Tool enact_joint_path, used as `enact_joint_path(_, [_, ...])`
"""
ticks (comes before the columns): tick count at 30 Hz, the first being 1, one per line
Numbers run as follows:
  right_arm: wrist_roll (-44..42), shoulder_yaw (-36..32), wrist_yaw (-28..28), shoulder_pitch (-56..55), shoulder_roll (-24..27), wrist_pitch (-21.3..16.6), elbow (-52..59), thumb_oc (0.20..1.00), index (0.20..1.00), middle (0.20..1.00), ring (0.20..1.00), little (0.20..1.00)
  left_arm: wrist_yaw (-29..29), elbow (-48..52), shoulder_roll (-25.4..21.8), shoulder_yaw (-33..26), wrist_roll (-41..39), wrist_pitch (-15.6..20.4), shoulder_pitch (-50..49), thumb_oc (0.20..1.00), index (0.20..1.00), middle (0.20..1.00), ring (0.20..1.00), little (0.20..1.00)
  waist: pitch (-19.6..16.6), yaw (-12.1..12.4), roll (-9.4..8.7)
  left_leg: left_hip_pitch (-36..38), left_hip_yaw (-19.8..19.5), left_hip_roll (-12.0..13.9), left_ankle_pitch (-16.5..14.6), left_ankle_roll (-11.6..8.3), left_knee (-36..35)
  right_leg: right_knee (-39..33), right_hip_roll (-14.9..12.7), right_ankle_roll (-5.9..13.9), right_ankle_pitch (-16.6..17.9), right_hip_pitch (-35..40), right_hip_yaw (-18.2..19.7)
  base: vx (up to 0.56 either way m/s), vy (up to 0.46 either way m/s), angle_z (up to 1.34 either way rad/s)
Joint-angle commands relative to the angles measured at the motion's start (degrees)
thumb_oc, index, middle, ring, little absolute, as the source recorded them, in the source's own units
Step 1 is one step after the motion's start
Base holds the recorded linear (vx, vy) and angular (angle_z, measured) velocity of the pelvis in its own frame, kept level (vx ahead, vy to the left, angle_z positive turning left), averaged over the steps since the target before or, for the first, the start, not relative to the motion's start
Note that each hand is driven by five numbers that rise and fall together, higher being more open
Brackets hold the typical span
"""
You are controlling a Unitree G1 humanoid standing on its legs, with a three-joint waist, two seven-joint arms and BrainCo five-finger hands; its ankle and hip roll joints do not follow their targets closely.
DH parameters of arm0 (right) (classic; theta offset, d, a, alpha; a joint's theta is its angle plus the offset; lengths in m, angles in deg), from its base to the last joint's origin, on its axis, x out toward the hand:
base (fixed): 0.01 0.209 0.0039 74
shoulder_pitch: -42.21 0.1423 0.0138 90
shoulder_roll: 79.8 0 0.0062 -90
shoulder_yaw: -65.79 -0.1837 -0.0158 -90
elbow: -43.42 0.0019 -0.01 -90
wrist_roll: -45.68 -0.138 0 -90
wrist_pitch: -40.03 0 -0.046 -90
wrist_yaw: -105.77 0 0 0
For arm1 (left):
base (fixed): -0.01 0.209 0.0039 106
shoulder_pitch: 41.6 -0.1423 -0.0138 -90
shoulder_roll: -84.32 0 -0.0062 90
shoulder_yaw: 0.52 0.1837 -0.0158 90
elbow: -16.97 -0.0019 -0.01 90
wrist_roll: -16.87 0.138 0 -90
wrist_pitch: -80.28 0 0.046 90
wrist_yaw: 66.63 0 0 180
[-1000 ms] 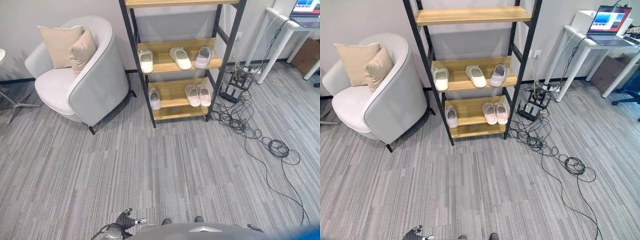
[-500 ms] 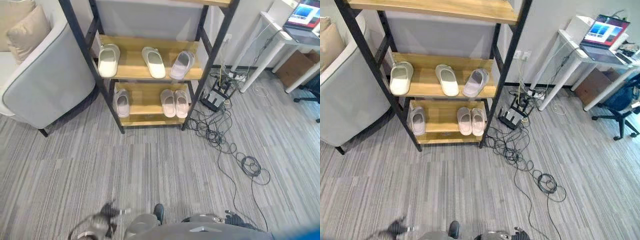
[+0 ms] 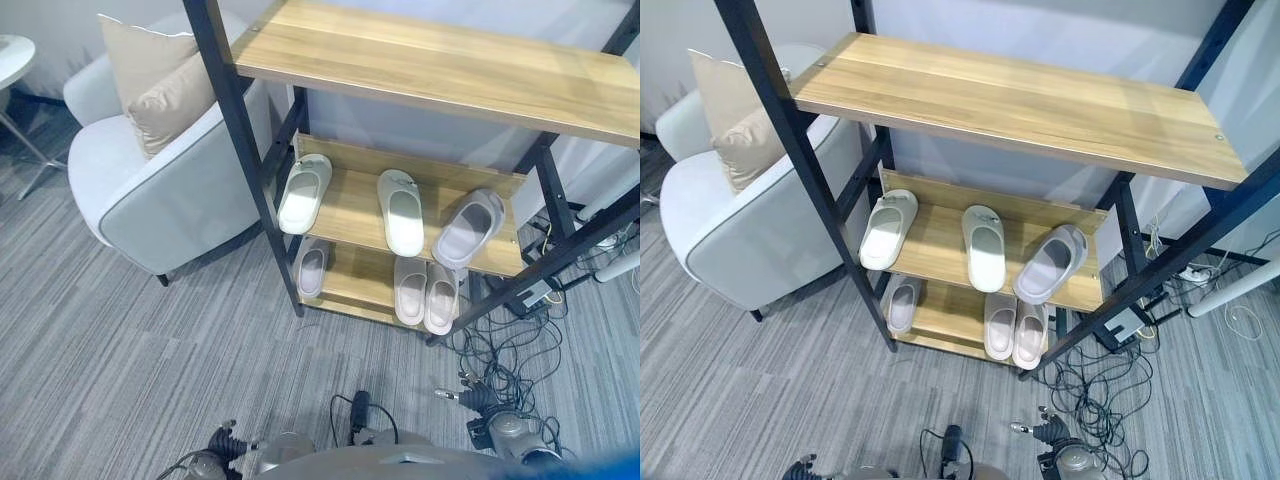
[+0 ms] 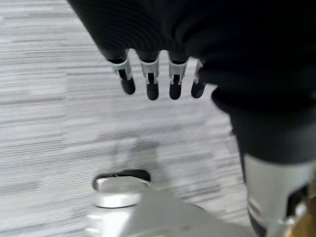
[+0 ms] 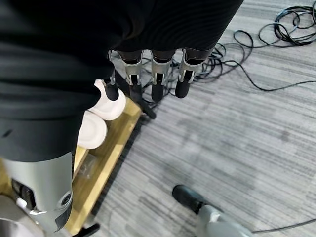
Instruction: Arrange the slippers neatly on the shoe rack.
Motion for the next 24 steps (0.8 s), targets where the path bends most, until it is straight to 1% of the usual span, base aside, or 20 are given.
enact_joint_path(1, [0.3, -1.1, -1.3, 0.7, 1.1, -1.6, 0.6, 1.000, 1.000, 1.000, 1.000, 1.000, -1.7, 0.6, -0.3, 0.6, 0.3, 1.0, 2.8, 1.000, 1.000, 1.000, 1.000, 1.000, 2.7, 0.1, 0.16, 1.5, -0.2, 2.2, 5.4, 0.03, -6.2, 6.8, -4.9, 9.59, -9.4, 3.5, -1.2, -0.06, -0.060, 1.19])
enact_joint_path(2, [1.2, -0.3, -1.8, 1.2, 1.4, -1.9, 0.5, 1.000, 1.000, 1.000, 1.000, 1.000, -2.3, 0.7, 0.0, 1.3, 0.6, 1.2, 3.5, 1.000, 1.000, 1.000, 1.000, 1.000, 3.6, 0.8, 0.03, -1.1, 0.5, 2.3, 7.2, -0.47, -6.0, 5.7, -5.6, 9.74, -9.3, 5.0, -2.2, -0.03, 0.001, 0.88])
enact_joint_path(3, [1.2, -0.3, -1.8, 1.2, 1.4, -1.9, 0.5, 1.000, 1.000, 1.000, 1.000, 1.000, -2.3, 0.7, 0.0, 1.3, 0.6, 1.3, 3.5, 1.000, 1.000, 1.000, 1.000, 1.000, 3.6, 0.8, 0.01, -1.1, 0.4, 2.3, 7.2, -0.47, -6.0, 5.7, -5.6, 9.76, -9.3, 5.0, -2.2, -0.05, 0.068, 0.58])
enact_joint_path(4, [2.1, 0.1, -2.3, 1.7, 1.6, -2.0, 0.2, 1.000, 1.000, 1.000, 1.000, 1.000, -2.8, 0.8, 0.3, 1.9, 0.9, 1.3, 4.1, 1.000, 1.000, 1.000, 1.000, 1.000, 4.1, 1.4, -0.10, -5.4, 2.0, 0.9, 8.8, 0.10, -7.0, 4.4, -6.3, 10.46, -8.4, 5.8, -2.2, 0.00, 0.070, 0.24])
enact_joint_path(5, [2.4, 0.1, -2.5, 1.6, 1.4, -1.8, -0.1, 1.000, 1.000, 1.000, 1.000, 1.000, -3.0, 0.3, 0.3, 1.6, 1.1, 1.2, 3.9, 1.000, 1.000, 1.000, 1.000, 1.000, 3.7, 1.5, 0.21, -4.4, 2.3, 1.1, 9.1, 0.13, -9.6, 4.2, -6.0, 10.68, -8.3, 6.0, -1.5, 0.03, 0.110, 0.12])
enact_joint_path(7, [3.0, -0.2, -2.8, 1.4, 1.2, -1.5, -0.7, 1.000, 1.000, 1.000, 1.000, 1.000, -3.5, -0.5, 0.4, 1.2, 1.6, 0.8, 3.1, 1.000, 1.000, 1.000, 1.000, 1.000, 3.0, 1.4, 0.88, -4.0, 3.0, 0.6, 9.7, 0.56, -11.0, 4.4, -5.9, 11.08, -8.3, 6.2, -0.1, 0.08, 0.142, -0.05])
enact_joint_path(8, [2.8, -0.9, -2.9, 0.8, 0.9, -1.3, -1.3, 1.000, 1.000, 1.000, 1.000, 1.000, -3.6, -1.6, 0.5, 0.4, 1.7, 0.7, 1.8, 1.000, 1.000, 1.000, 1.000, 1.000, 1.8, 0.9, 1.35, -2.4, 3.6, 0.4, 10.1, 1.01, -12.7, 4.6, -6.0, 11.22, -8.1, 6.4, 1.3, 0.12, 0.162, -0.47])
enact_joint_path(11, [2.9, -1.2, -2.9, -0.1, 0.4, -1.4, -1.9, 1.000, 1.000, 1.000, 1.000, 1.000, -3.9, -2.0, 0.0, -0.4, 1.7, 0.7, 0.5, 1.000, 1.000, 1.000, 1.000, 1.000, 0.8, 0.4, 1.80, 0.1, 5.0, 0.6, 10.0, 1.44, -13.8, 4.3, -6.5, 11.34, -8.0, 7.6, 2.5, 0.12, 0.102, -1.09])
enact_joint_path(12, [3.2, -1.0, -2.8, -0.9, 0.2, -1.2, -2.4, 1.000, 1.000, 1.000, 1.000, 1.000, -4.4, -1.0, -0.8, -1.2, 1.1, 0.9, 0.3, 1.000, 1.000, 1.000, 1.000, 1.000, 0.3, 0.5, 1.94, 1.8, 5.5, 0.5, 9.5, 1.81, -13.9, 3.5, -6.6, 11.22, -8.0, 9.0, 3.3, 0.11, 0.057, -0.73])
enact_joint_path(17, [2.8, -1.6, -2.9, -1.1, 0.5, -1.2, -2.4, 1.000, 1.000, 1.000, 1.000, 1.000, -4.6, -0.8, -0.9, -0.8, 1.9, 0.9, 0.2, 1.000, 1.000, 1.000, 1.000, 1.000, 0.3, 0.1, 2.33, 3.2, 6.2, 0.6, 8.8, 2.01, -13.9, 2.8, -6.6, 11.28, -7.9, 10.0, 4.1, 0.05, 0.022, -0.07])
enact_joint_path(22, [1.9, -2.9, -4.9, -1.2, 1.5, -2.4, 0.5, 1.000, 1.000, 1.000, 1.000, 1.000, -5.3, -0.6, 0.3, 0.0, 2.8, 0.8, -0.8, 1.000, 1.000, 1.000, 1.000, 1.000, 0.0, -0.8, 3.07, 4.7, 7.1, 1.0, 8.4, 2.10, -14.8, 0.3, -6.4, 11.66, -7.4, 11.1, 4.6, 0.08, -0.025, -0.15])
enact_joint_path(24, [1.9, -1.6, -4.6, -0.5, 1.1, -2.7, 1.9, 1.000, 1.000, 1.000, 1.000, 1.000, -5.1, -1.6, 1.3, 0.7, 3.2, 0.6, -1.3, 1.000, 1.000, 1.000, 1.000, 1.000, 0.1, -1.0, 3.30, 4.6, 7.1, 1.0, 8.4, 2.02, -15.0, -0.2, -6.3, 11.72, -7.2, 11.1, 4.6, 0.04, -0.031, -0.03])
